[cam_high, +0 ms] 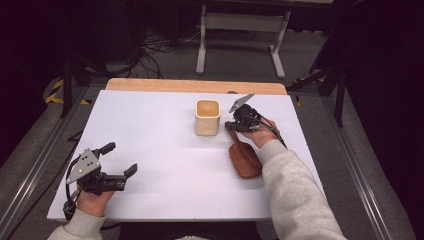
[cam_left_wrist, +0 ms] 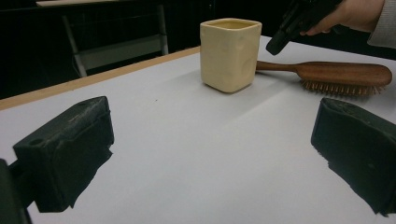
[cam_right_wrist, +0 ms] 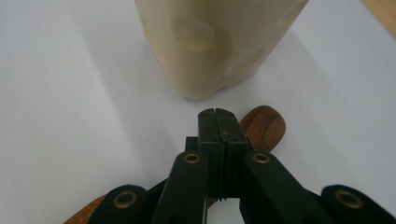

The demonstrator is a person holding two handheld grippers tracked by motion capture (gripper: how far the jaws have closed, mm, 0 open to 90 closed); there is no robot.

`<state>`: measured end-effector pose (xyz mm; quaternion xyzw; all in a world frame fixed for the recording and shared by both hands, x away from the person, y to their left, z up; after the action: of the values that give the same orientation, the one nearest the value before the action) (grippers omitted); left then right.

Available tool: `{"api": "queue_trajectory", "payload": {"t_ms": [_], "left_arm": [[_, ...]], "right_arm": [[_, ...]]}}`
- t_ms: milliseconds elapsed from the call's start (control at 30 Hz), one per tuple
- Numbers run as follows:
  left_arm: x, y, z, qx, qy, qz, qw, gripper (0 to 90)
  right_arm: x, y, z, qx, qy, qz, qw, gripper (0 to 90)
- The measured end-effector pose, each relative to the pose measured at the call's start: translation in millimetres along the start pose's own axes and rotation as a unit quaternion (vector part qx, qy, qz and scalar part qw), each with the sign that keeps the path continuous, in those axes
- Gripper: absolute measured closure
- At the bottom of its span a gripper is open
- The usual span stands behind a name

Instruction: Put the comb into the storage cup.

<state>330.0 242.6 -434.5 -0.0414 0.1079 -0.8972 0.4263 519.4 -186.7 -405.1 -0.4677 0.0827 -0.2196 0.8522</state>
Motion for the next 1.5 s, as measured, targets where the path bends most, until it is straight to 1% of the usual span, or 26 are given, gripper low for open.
{"api": "queue_trajectory", "payload": {"t_ms": [167, 367, 500, 633, 767, 933, 1067, 1133, 1333, 1500], "left_arm": [[0.0, 0.3, -0.2, 0.000, 0.000, 0.000, 1.0000, 0.1], [0.3, 0.6, -0.3, -0.002, 0.000, 0.000, 1.0000, 0.2], [0.5, 0.7, -0.3, -0.003, 0.001, -0.001, 1.0000, 0.2], [0.4, 0.7, -0.3, -0.003, 0.000, -0.002, 1.0000, 0.2], [0.7, 0.8, -0.3, -0.003, 0.001, -0.001, 1.0000, 0.2], [0.5, 0.8, -0.3, -0.004, 0.001, -0.002, 1.0000, 0.2], [1.0, 1.0, -0.3, -0.004, 0.002, -0.001, 1.0000, 0.1], [1.1, 1.2, -0.4, -0.003, 0.002, -0.001, 1.0000, 0.2], [1.5, 1.7, -0.4, -0.004, 0.003, -0.002, 1.0000, 0.2], [1.9, 1.8, -0.4, -0.003, 0.002, -0.002, 1.0000, 0.2]], "right_arm": [[-0.9, 9.4, -1.7, -0.023, -0.003, 0.012, 0.9996, 90.0], [-3.4, 15.4, -2.9, -0.049, -0.017, 0.022, 0.9984, 90.0], [-3.6, 18.4, -4.2, -0.063, -0.019, 0.028, 0.9975, 90.0], [-3.6, 19.9, -5.1, -0.074, -0.023, 0.025, 0.9967, 90.0], [-2.0, 19.9, -6.7, -0.077, -0.023, 0.024, 0.9964, 90.0], [1.7, 17.0, -13.7, -0.091, -0.017, 0.017, 0.9956, 90.0], [4.7, 12.8, -18.5, -0.095, -0.014, 0.014, 0.9953, 90.0], [5.4, 11.7, -19.6, -0.097, -0.014, 0.014, 0.9951, 90.0], [8.4, 4.6, -29.1, -0.107, -0.002, 0.009, 0.9942, 90.0], [9.4, -0.6, -35.0, -0.112, 0.001, 0.010, 0.9937, 90.0]]}}
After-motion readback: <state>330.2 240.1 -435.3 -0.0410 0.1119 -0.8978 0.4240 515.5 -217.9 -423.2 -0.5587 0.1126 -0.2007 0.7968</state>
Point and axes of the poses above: each handheld gripper's, and its own axes: y roughly forward along the jaws, z roughly out of its top, x roughly to its right, the point moved 1 cm from there along y, roughly forward along the jaws, and after that the axes turned 3 degrees about z, right-handed, at the moved point
